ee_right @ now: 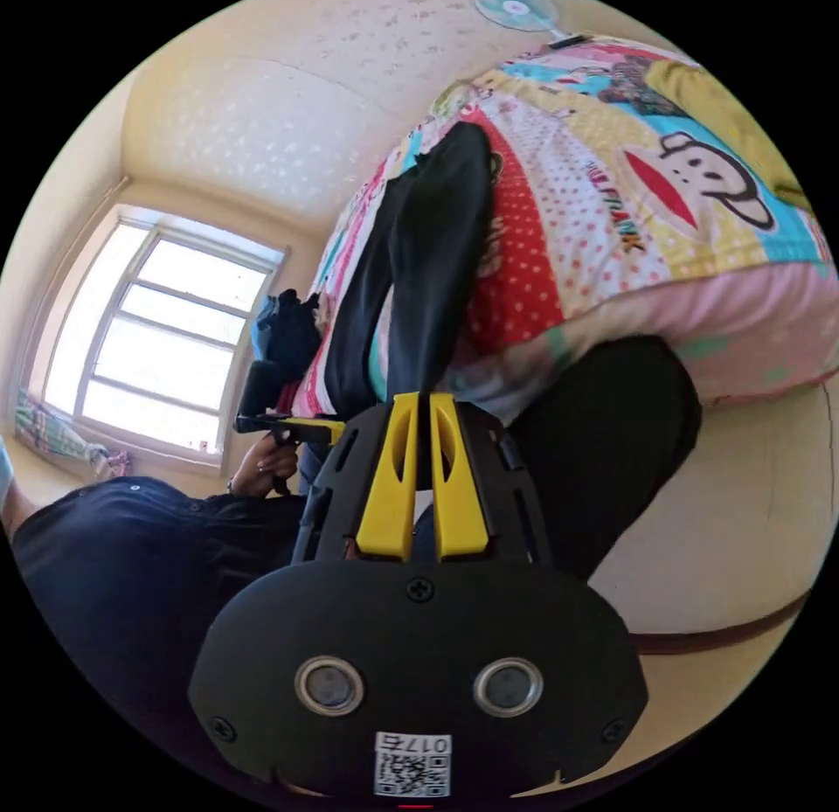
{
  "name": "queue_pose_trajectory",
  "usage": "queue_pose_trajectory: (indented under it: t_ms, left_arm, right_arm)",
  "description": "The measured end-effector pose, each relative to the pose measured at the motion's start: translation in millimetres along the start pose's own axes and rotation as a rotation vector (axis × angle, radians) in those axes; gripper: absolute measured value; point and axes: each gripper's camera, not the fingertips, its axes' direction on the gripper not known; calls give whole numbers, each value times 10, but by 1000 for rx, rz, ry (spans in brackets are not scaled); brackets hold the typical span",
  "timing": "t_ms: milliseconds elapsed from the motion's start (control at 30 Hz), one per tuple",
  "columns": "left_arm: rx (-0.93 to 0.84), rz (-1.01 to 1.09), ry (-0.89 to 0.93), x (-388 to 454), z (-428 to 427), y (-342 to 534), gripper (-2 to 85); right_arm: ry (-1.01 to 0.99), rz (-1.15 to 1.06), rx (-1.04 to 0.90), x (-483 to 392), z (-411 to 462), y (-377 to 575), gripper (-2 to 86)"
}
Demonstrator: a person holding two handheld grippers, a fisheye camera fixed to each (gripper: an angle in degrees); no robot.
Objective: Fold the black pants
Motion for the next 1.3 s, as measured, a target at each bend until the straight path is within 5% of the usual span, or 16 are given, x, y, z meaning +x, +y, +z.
queue_pose_trajectory:
  t_ms: [100,300,400,500,800,900,1067,1300]
  left_arm:
    - [73,-42,78,-74,-185,165,104]
    - [208,93,148,392,-971,-30,157]
    - [203,80,2,472,-1085,-226,142]
    - [63,-7,101,249,-888,-366,70]
    - [128,-9,18,158,-987,-4,39]
    - [114,8,17,194,-1068,16,35]
    - [113,40,-13,264,-1229,88,26]
    - [211,8,111,36,-1653,344,19]
  right_arm:
    - [31,111,8,359,-341,53,28]
    - [-142,-258,-74,-537,-152,-275,28]
    - [-233,-367,-162,-940,333,-410,29]
    - [-321,-353,-231,-1061,772,-455,30]
    - [-342,-360,-697,-555,1026,-1201,51]
    - [-153,-318,-587,-398,886,-2258,101]
    - [-25,-71,-110,76,929,-4213,130]
    - [158,107,33,360,1928,-5054,52]
